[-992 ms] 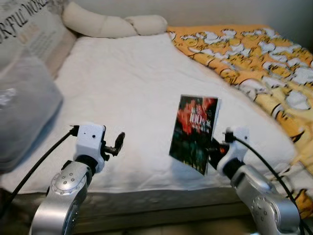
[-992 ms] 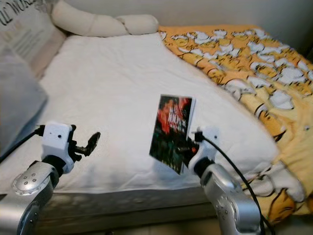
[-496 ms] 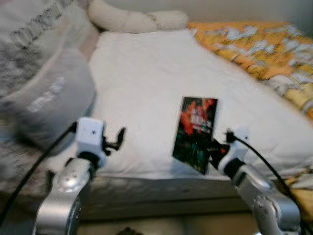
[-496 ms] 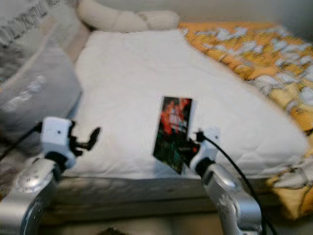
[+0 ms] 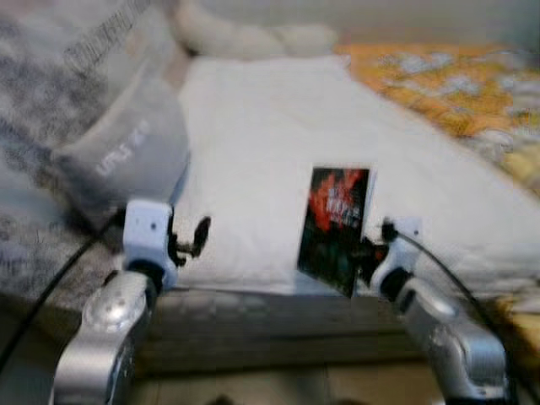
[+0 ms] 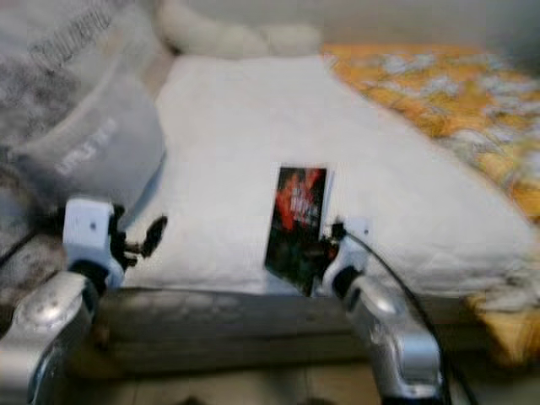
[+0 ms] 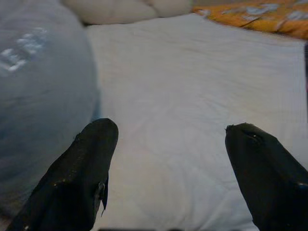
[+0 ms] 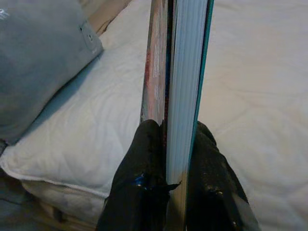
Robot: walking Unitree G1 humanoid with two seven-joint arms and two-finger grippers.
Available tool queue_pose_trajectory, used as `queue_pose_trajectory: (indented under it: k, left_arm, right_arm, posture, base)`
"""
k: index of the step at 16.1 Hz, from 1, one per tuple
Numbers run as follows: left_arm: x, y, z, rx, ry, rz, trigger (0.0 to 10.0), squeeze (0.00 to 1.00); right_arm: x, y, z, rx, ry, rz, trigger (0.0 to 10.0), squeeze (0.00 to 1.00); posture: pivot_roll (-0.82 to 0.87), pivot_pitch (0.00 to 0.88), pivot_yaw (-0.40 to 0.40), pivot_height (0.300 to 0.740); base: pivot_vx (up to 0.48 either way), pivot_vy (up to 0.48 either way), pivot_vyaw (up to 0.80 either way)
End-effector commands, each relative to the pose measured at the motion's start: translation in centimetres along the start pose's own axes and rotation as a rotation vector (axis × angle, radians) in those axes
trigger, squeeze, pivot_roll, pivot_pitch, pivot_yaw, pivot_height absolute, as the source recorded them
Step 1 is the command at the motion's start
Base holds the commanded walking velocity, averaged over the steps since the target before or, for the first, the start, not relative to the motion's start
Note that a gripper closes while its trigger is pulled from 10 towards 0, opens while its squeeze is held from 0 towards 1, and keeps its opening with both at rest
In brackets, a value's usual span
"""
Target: Clean up the room
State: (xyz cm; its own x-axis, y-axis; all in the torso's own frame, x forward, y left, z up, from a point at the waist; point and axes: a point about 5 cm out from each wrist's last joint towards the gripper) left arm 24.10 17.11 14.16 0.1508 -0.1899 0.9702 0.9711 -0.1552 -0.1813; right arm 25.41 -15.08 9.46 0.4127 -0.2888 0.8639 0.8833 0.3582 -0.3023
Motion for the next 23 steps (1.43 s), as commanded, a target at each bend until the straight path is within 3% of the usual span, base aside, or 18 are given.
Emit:
queue_pose_trajectory:
  k: [1, 8, 10, 20, 23]
  left_arm:
    - [0.5, 0.0, -0.2, -0.014, 0.003, -0.013, 10.0, 0.00]
    - [0.6, 0.1, -0.3, -0.023, 0.005, -0.017, 10.0, 0.00]
    - [0.6, 0.1, -0.3, -0.021, 0.006, -0.018, 10.0, 0.00]
    - [0.7, 0.3, -1.1, -0.089, 0.010, -0.023, 10.0, 0.00]
    - [0.4, -0.2, -2.4, -0.202, 0.014, 0.001, 10.0, 0.00]
  right_arm:
    - [1.8, -0.1, -0.2, 0.004, -0.025, -0.060, 10.0, 0.00]
    - [1.8, 0.3, 0.1, 0.066, -0.059, -0.032, 10.0, 0.00]
    - [1.8, 0.4, 0.4, 0.087, -0.065, -0.023, 10.0, 0.00]
    - [1.3, 1.4, 0.7, 0.124, 0.002, 0.021, 10.0, 0.00]
    - [0.3, 1.6, 0.8, 0.178, 0.053, 0.074, 10.0, 0.00]
  posture:
    - [-0.01, 0.000, 0.016, 0.740]
    - [-0.01, 0.000, 0.010, 0.740]
    - [-0.01, 0.000, 0.006, 0.740]
    - [-0.01, 0.000, 0.015, 0.740]
    - [-0.01, 0.000, 0.017, 0.740]
  base:
    - [0.304, 0.000, 0.00]
    - [0.309, 0.000, 0.00]
    - [0.319, 0.000, 0.80]
    - [0.277, 0.000, 0.00]
    - [0.000, 0.000, 0.00]
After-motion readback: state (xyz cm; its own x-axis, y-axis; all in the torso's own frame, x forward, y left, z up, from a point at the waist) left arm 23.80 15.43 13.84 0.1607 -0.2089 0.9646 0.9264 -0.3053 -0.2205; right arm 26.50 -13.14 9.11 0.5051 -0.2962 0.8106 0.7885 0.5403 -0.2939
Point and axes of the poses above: a point about 5 cm out from each wrist's last joint towards the gripper, its own y axis pointing out of the wrist towards the gripper, its own x axis along the axis of the wrist's last joint, z = x × y, and after that the axes turned 5 degrees about y, right-handed
